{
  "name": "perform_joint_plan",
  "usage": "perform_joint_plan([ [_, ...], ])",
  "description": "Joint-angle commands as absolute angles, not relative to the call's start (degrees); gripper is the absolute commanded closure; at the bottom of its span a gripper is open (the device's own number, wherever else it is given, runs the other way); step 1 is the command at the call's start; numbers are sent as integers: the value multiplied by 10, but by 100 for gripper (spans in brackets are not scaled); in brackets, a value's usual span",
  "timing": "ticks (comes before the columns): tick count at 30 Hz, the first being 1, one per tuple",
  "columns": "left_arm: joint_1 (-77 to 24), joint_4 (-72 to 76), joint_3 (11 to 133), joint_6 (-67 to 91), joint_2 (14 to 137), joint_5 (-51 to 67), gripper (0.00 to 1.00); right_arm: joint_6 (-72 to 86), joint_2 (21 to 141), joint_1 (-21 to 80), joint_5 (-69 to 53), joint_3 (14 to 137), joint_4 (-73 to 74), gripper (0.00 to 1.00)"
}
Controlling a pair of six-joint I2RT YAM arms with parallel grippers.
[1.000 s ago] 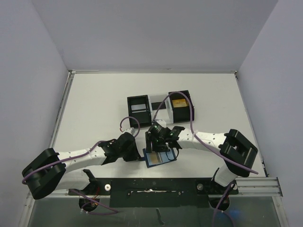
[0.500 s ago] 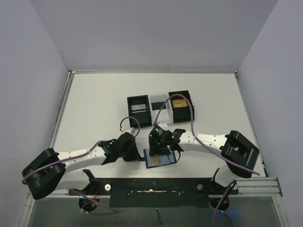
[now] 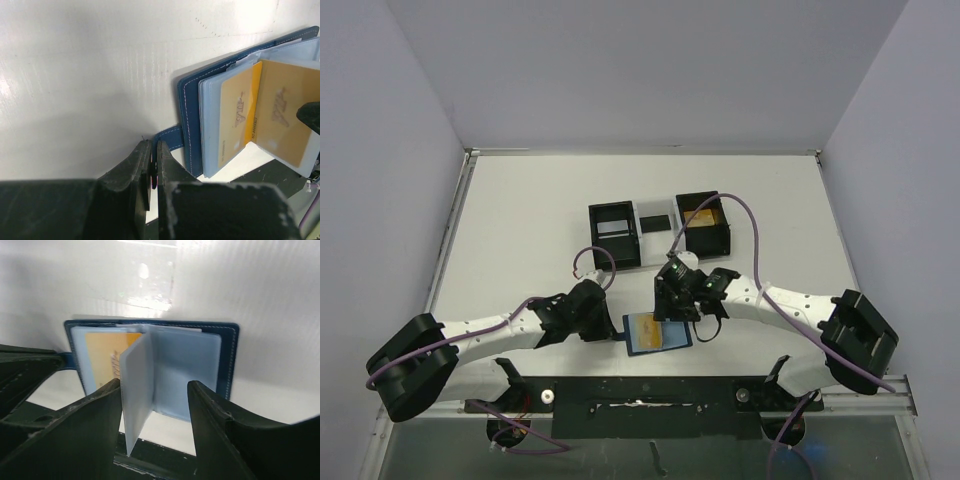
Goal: Take the credit cards out of the card holder
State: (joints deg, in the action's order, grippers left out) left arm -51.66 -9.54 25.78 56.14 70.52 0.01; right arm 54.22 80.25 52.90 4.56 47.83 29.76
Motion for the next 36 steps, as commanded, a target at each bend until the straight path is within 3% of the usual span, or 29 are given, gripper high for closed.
perform_joint_plan([
  [1,-517,-104,285,547,701,-11,100,538,779,527,81,472,349,46],
  [10,-517,-115,291,547,688,-21,99,560,731,515,124,464,404,45],
  [15,-517,-137,302,544,678,-28,86,567,706,514,132,470,399,45],
  [22,-518,-178,336,543,638,-51,62,567,714,515,4,424,204,49],
  [29,-518,-102,357,531,639,21,62,590,760,514,-46,394,99,54],
  [36,-524,-33,356,527,692,86,68,612,781,512,-70,346,39,56],
])
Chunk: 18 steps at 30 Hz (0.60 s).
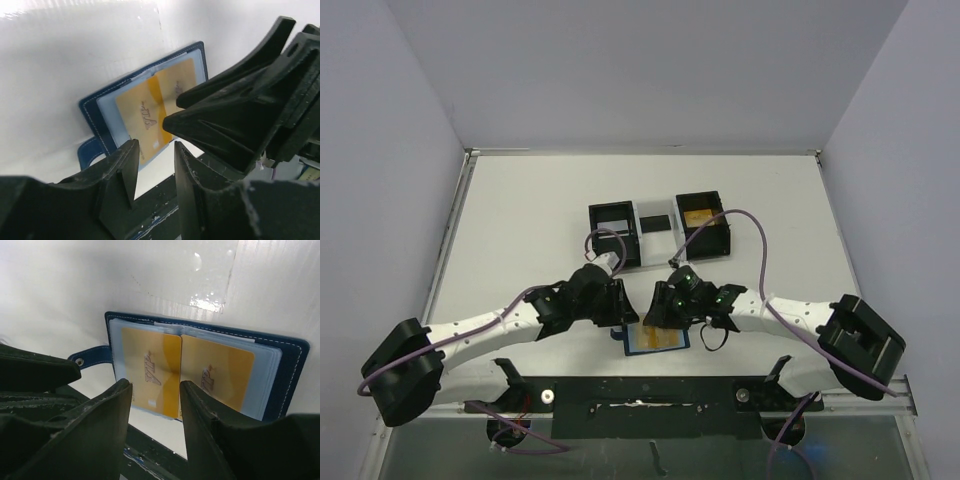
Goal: Take the credit cards out of the card holder
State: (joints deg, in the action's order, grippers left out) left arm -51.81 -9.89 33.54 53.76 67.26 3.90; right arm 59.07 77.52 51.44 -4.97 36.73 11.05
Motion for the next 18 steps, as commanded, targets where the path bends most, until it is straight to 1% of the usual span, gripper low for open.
perform_joint_plan([
  [1,-524,-25,355,528,699,92,69,616,783,510,-75,336,28,57],
  [6,-527,1,355,525,741,124,73,631,795,500,-83,308,3,58],
  [8,-530,-1,358,523,763,127,77,635,798,499,-67,308,19,58],
  [14,-536,-56,359,526,819,82,91,643,789,496,-49,295,32,62],
  [18,-542,-77,352,526,831,59,95,647,780,490,-63,276,5,64],
])
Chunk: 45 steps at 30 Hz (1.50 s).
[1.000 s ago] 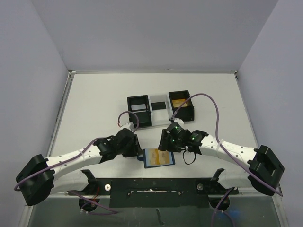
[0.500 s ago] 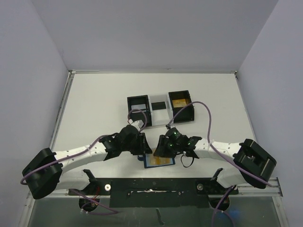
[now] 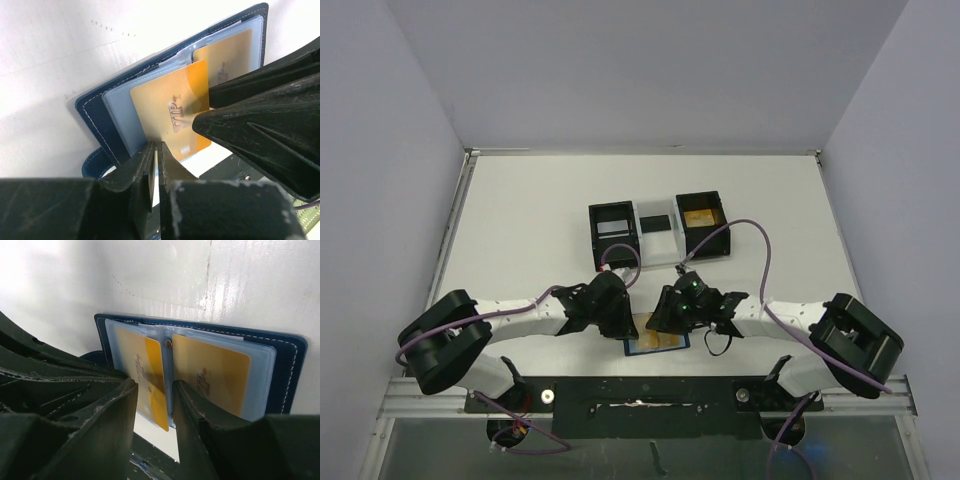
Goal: Take the credit cards out of the card holder
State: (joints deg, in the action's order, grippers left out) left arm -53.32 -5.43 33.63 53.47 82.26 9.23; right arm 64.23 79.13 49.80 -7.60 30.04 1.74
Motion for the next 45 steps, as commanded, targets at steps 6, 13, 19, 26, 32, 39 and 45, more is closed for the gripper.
perform_joint_plan([
  [6,-542,-82,339,528,830,47,96,657,768,474,-99,245,-57,69],
  [13,-542,-90,344,523,832,41,96,660,753,459,-146,222,-115,76],
  [19,-543,-90,346,520,834,41,97,662,765,453,-174,214,-149,78],
  [26,-543,-90,343,520,831,40,97,668,788,450,-201,206,-195,81],
  [32,-542,-93,340,520,826,37,97,667,774,441,-194,197,-188,89],
  [39,-543,-96,342,519,828,33,97,649,715,400,-212,166,-157,96],
  [45,-543,-71,351,528,821,55,94,623,714,378,-242,168,-140,96],
])
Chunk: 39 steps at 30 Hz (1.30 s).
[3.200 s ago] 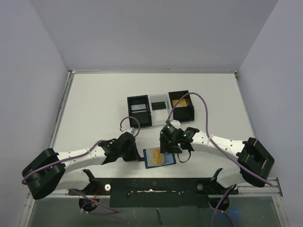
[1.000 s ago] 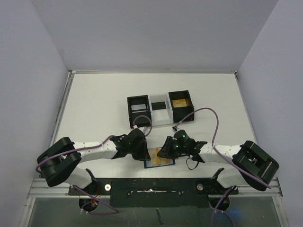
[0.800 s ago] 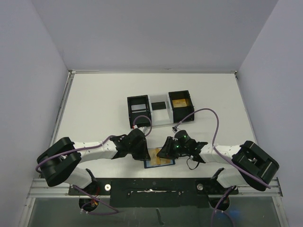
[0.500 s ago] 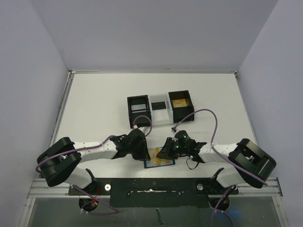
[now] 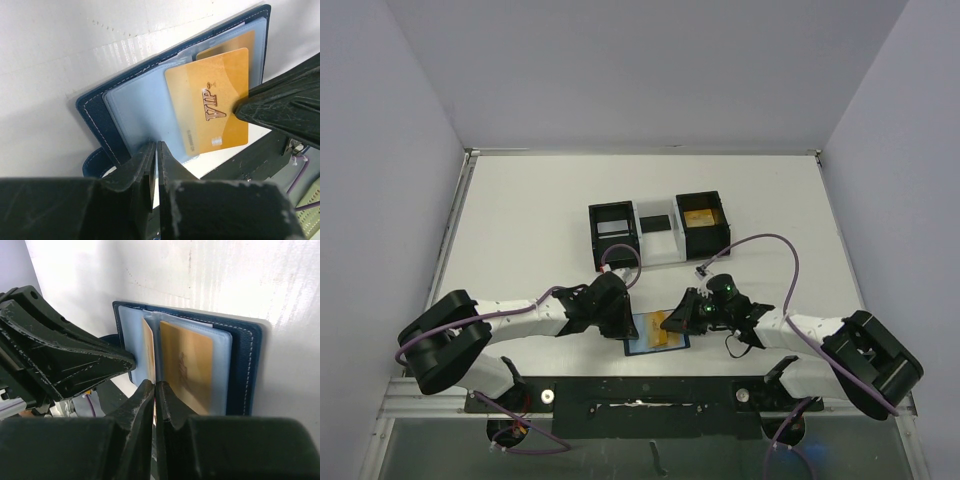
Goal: Take the credit cards out of the card holder
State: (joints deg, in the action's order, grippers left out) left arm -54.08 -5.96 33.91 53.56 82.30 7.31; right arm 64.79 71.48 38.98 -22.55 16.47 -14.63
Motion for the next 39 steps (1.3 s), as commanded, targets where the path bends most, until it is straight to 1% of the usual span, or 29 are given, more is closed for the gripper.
perform_joint_plan([
  [1,-543,-68,358,531,818,58,92,622,719,377,-242,170,-141,96],
  [4,-543,-89,387,530,805,45,82,630,733,378,-240,172,-154,96],
  [7,-550,-70,415,529,790,53,69,642,727,377,-225,167,-156,96],
  [9,-562,-57,434,523,796,58,66,642,725,377,-222,168,-153,96],
  [11,-567,-61,446,519,811,63,66,640,721,377,-217,170,-144,96],
  [13,-567,-53,440,533,822,61,69,641,718,377,-216,168,-141,96],
  [16,-567,-30,406,556,829,58,79,638,713,377,-216,168,-134,96],
  [18,-567,-29,392,562,834,48,82,636,709,377,-217,167,-132,95],
  [20,-567,-28,383,563,844,39,85,635,708,376,-229,163,-144,94],
  [25,-571,-36,379,557,889,31,97,645,721,377,-243,146,-186,91],
  [27,-580,-62,386,556,896,9,99,649,723,377,-246,141,-200,89],
  [29,-589,-83,389,558,892,-9,100,651,722,377,-248,139,-210,84],
  [33,-591,-80,379,561,887,-13,100,653,723,377,-252,138,-232,79],
  [39,-591,-81,379,558,881,-12,100,662,765,378,-276,144,-285,77],
])
